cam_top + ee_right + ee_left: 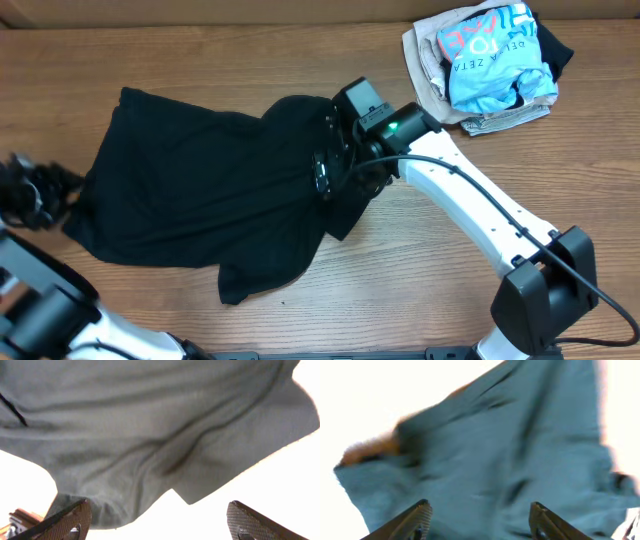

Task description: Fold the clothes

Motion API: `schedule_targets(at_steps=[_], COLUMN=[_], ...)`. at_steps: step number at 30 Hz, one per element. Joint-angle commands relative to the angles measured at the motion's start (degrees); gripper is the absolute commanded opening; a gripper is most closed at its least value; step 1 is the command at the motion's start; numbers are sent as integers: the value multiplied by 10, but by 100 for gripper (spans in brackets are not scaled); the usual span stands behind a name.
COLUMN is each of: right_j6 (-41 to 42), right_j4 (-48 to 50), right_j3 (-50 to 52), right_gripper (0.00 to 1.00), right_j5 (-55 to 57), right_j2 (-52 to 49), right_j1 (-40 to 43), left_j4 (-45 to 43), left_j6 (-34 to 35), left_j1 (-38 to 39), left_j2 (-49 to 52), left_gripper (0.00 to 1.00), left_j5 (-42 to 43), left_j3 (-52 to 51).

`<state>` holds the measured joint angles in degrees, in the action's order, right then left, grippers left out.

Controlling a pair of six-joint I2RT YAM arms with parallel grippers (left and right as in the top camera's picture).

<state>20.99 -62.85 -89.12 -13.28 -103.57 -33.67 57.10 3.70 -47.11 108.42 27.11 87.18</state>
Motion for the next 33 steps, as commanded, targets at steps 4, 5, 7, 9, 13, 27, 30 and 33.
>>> schedule_targets(at_steps=[4, 5, 7, 9, 13, 27, 30, 33], right_j6=[76, 76, 76, 74, 41, -180, -205, -232], right_j4=[5, 14, 26, 35, 61, 150, 167, 176], right_j3=[66, 87, 115, 150, 196, 219, 219, 219], right_gripper=[77, 64, 51, 50, 50, 59, 59, 59], right_j5=[-3, -1, 12, 39, 35, 87, 92, 92], right_j2=[0, 0, 0, 0, 0, -3, -12, -32], right_j1=[-18, -21, -22, -22, -21, -38, -38, -38], left_j4=[-2, -4, -3, -1, 3, 17, 18, 18], left_j6=[-9, -9, -9, -10, -30, -38, -38, -38], left_j1=[41, 50, 65, 88, 126, 151, 151, 152], left_j2=[-179, -205, -238, -272, -300, -293, -293, -293], left_gripper=[73, 75, 76, 77, 77, 77, 77, 77], left_j5=[34, 34, 34, 32, 23, 8, 8, 8], left_j3=[74, 76, 76, 76, 76, 75, 75, 75])
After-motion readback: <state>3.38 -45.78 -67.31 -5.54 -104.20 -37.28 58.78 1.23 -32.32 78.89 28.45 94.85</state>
